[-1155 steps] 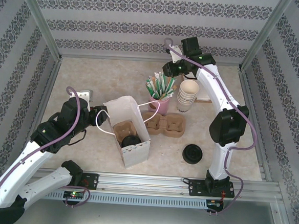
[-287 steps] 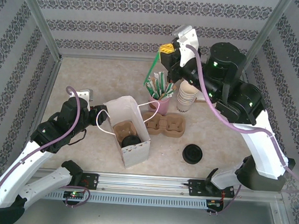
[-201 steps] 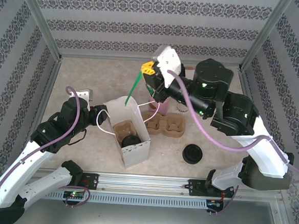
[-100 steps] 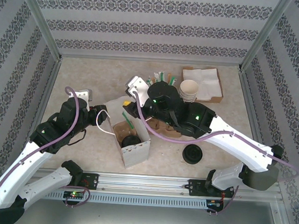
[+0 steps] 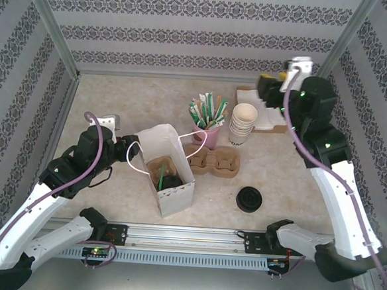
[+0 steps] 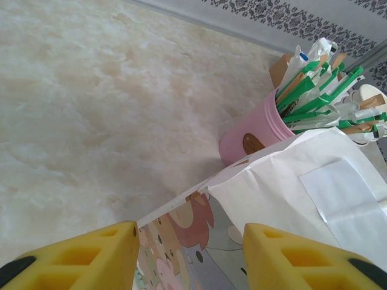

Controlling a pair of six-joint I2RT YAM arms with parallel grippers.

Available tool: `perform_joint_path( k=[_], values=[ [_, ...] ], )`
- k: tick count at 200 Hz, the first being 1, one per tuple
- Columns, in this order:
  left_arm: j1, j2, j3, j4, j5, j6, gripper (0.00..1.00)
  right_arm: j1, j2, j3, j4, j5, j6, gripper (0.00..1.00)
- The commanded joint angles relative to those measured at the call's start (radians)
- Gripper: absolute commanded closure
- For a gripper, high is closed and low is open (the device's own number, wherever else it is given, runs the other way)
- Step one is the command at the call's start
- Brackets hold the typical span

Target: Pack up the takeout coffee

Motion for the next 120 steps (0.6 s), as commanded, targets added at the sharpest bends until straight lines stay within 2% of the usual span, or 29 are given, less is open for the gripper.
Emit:
perform_joint_path(
  k=[1, 17, 38, 85, 97, 120],
  values=[
    [0.004, -0.001, -0.006, 0.021, 0.01, 0.001, 0.5, -0.212, 0.079, -0.077, -0.01, -0.265, 0.148, 0.49],
    [0.003, 0.002, -0.005, 0.017, 0.012, 0.001, 0.5, -0.328, 0.19, -0.093, 0.002, -0.375, 0.155, 0.52],
    [0.004, 0.005, -0.003, 0.012, 0.014, 0.002, 0.5, -0.379, 0.368, -0.037, -0.026, -0.44, 0.108, 0.49],
    [0.003, -0.007, 0.005, -0.016, 0.005, -0.002, 0.5, -0.385, 0.764, 0.206, -0.085, -0.379, 0.042, 0.49],
    [0.004, -0.009, 0.006, -0.022, 0.0, -0.004, 0.5, -0.384, 0.842, 0.278, -0.101, -0.364, 0.038, 0.45],
    [0.004, -0.012, 0.007, -0.033, -0.014, -0.004, 0.5, -0.377, 0.961, 0.399, -0.143, -0.303, 0.032, 0.45]
  ],
)
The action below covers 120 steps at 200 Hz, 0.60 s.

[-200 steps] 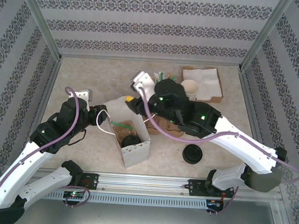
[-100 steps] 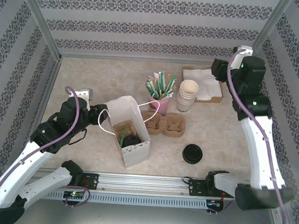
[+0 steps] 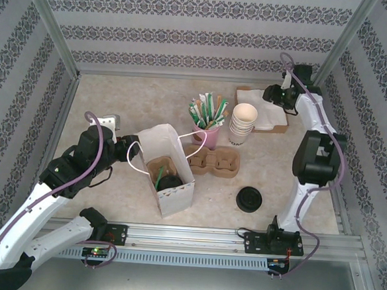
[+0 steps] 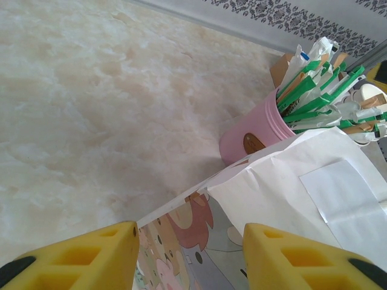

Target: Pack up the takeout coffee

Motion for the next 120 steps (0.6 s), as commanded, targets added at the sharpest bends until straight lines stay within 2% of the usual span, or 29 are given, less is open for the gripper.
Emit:
perform_joint_path(
  k=[1, 50, 120],
  values=[
    [0.003, -0.013, 0.007, -0.031, -0.013, -0.004, 0.5, 0.009, 0.073, 0.131, -0.059, 0.052, -0.028, 0.45],
    [0.003, -0.013, 0.011, -0.041, -0.029, -0.005, 0.5, 0.028, 0.232, 0.274, -0.125, 0.16, -0.025, 0.46],
    [0.004, 0.008, 0.022, -0.041, -0.034, -0.002, 0.5, 0.058, 0.35, 0.34, -0.149, 0.159, 0.001, 0.49]
  ],
)
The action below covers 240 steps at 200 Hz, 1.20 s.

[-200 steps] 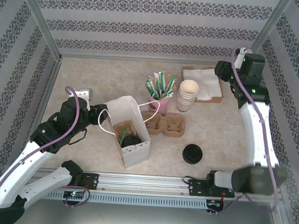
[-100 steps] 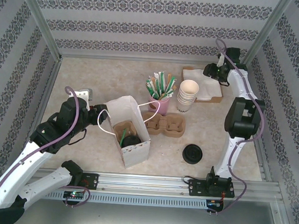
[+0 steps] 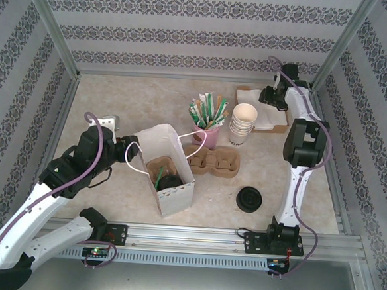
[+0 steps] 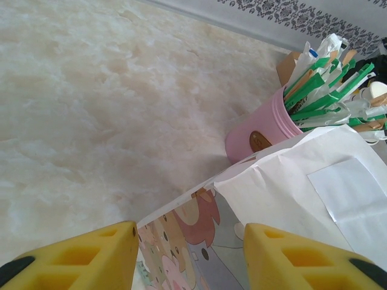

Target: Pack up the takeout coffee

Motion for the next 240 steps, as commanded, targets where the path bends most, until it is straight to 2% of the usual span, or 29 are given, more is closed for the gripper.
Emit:
perform_joint_path(
  k=[1, 37, 71, 86, 108, 164, 208, 240],
  values=[
    [0.004, 0.006, 0.022, -0.023, -0.025, -0.001, 0.5, 0.02, 0.04, 0.046, -0.032, 0.024, 0.023, 0.5],
    [0.004, -0.003, 0.021, -0.028, -0.038, 0.0, 0.5, 0.021, 0.077, 0.072, -0.046, 0.022, 0.038, 0.6],
    [0.004, -0.003, 0.019, -0.031, -0.038, 0.0, 0.5, 0.021, 0.069, 0.069, -0.044, 0.021, 0.051, 0.77],
    [0.004, -0.003, 0.018, -0.032, -0.039, -0.001, 0.5, 0.016, 0.056, 0.071, -0.045, 0.013, 0.061, 0.89],
    [0.004, -0.007, 0.019, -0.032, -0.041, 0.001, 0.5, 0.01, 0.01, 0.054, -0.024, -0.005, 0.079, 1.0],
    [0.003, -0.012, 0.019, -0.026, -0.042, 0.006, 0.49, 0.005, -0.195, 0.019, 0.011, 0.027, 0.081, 1.0],
    [0.004, -0.024, 0.015, -0.022, -0.053, 0.013, 0.49, 0.011, -0.463, -0.093, 0.066, 0.066, 0.065, 1.0],
    [0.004, -0.021, 0.008, -0.008, -0.046, 0.018, 0.49, 0.077, -0.668, -0.187, 0.101, 0.092, -0.008, 1.0]
  ],
)
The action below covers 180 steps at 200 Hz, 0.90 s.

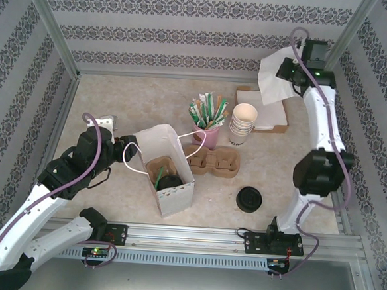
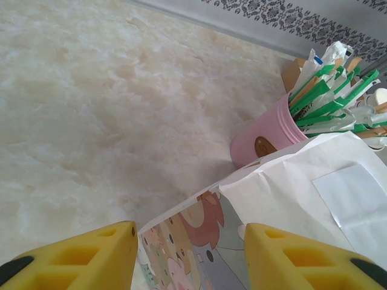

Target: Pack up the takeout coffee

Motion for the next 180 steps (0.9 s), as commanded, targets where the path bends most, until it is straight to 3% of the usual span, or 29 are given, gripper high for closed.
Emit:
perform_joint_path(
  k=[1, 30, 86, 106, 131, 180],
  values=[
    [0.003, -0.008, 0.008, -0.005, -0.02, 0.017, 0.49, 0.055, -0.132, -0.067, 0.039, 0.036, -0.066, 1.0],
    [0.003, -0.003, 0.002, 0.009, -0.008, 0.019, 0.49, 0.206, -0.328, -0.158, 0.064, 0.102, -0.158, 1.0],
    [0.004, -0.003, -0.02, 0.03, 0.02, 0.017, 0.49, 0.725, -0.557, -0.263, 0.119, 0.352, -0.339, 1.0],
    [0.003, 0.0, -0.024, 0.037, 0.031, 0.015, 0.49, 0.934, -0.558, -0.269, 0.14, 0.451, -0.413, 1.0],
    [0.004, -0.005, -0.031, 0.04, 0.038, 0.011, 0.49, 1.122, -0.52, -0.281, 0.169, 0.565, -0.476, 1.0],
    [0.004, -0.017, -0.041, 0.043, 0.049, 0.004, 0.49, 1.294, -0.411, -0.296, 0.174, 0.632, -0.453, 1.0]
  ],
)
